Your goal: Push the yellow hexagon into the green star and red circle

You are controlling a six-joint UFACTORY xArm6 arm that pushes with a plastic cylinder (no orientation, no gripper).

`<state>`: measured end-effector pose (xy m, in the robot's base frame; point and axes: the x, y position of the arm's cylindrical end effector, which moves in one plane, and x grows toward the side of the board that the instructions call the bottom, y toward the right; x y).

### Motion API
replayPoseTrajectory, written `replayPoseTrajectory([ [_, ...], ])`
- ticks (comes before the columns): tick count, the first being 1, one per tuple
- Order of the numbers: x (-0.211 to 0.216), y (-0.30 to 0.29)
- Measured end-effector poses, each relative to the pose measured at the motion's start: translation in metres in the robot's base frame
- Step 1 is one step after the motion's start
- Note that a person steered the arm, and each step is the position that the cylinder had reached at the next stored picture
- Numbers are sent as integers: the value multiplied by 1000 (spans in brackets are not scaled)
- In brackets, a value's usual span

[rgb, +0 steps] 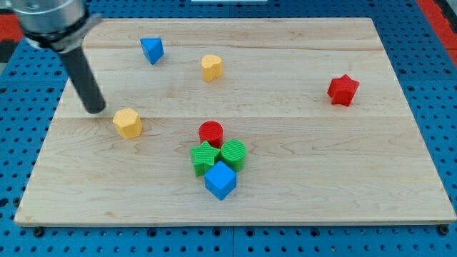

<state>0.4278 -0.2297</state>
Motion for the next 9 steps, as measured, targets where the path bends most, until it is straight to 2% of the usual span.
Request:
replayPoseTrajectory([
  [1,22,62],
  [2,28,160],
  [3,6,115],
  [4,9,95],
  [5,23,134],
  [6,28,148],
  [8,36,91],
  [9,64,148],
])
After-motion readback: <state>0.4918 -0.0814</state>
